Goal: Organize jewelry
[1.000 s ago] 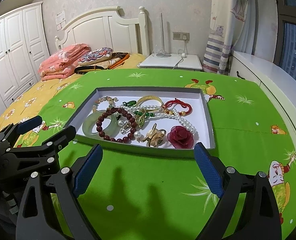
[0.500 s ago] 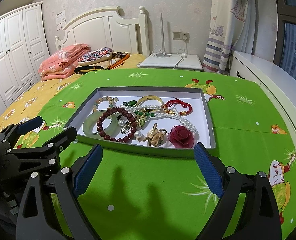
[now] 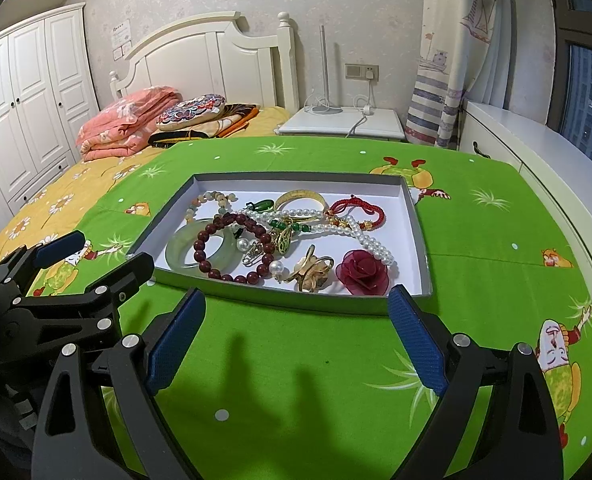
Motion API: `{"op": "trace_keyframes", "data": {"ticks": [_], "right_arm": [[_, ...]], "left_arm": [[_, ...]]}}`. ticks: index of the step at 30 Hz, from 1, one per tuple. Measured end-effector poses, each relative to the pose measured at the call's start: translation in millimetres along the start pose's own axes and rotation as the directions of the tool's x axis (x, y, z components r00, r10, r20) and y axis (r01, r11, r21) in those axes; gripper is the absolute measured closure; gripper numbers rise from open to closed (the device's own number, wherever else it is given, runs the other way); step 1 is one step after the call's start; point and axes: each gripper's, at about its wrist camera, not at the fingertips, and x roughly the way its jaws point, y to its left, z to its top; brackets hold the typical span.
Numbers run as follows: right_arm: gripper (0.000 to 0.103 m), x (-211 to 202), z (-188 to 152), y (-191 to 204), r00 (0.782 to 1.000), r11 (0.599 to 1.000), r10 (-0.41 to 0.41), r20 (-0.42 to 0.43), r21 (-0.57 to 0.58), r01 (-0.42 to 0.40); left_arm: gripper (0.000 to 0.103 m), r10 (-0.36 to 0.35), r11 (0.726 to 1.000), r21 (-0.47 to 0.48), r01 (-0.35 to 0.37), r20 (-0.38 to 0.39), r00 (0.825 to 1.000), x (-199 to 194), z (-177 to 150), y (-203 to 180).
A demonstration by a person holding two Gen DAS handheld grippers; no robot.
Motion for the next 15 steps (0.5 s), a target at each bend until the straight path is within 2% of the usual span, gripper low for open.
{"op": "trace_keyframes", "data": {"ticks": [7, 11, 14, 15], "right_arm": [[0.016, -0.3, 0.7, 0.0, 1.0, 1.0, -0.001, 0.002, 0.001, 0.001], [0.016, 0.0, 0.2, 0.3, 1.0, 1.0, -0.001, -0.001, 0.001, 0.001], [0.016, 1.1, -1.9, 1.3, 1.0, 1.0, -0.002, -0.006, -0.001, 0.002], [0.016, 1.7, -2.8, 1.5, 1.0, 1.0, -0.003, -0.008, -0.001, 0.003]], "left_arm": [[0.004, -0.003, 1.0, -0.001, 0.003, -0.002, 1.0, 1.1, 0.3, 1.2], [0.004, -0.052, 0.999, -0.01, 0.052, -0.035, 0.998, 6.0, 1.3, 3.4], [0.004, -0.006, 1.0, -0.023, 0.005, -0.034, 0.999, 9.0, -3.2, 7.5], [0.004, -0.01, 1.0, -0.017, 0.009, -0.051, 0.999, 11.8, -4.0, 8.6]]}}
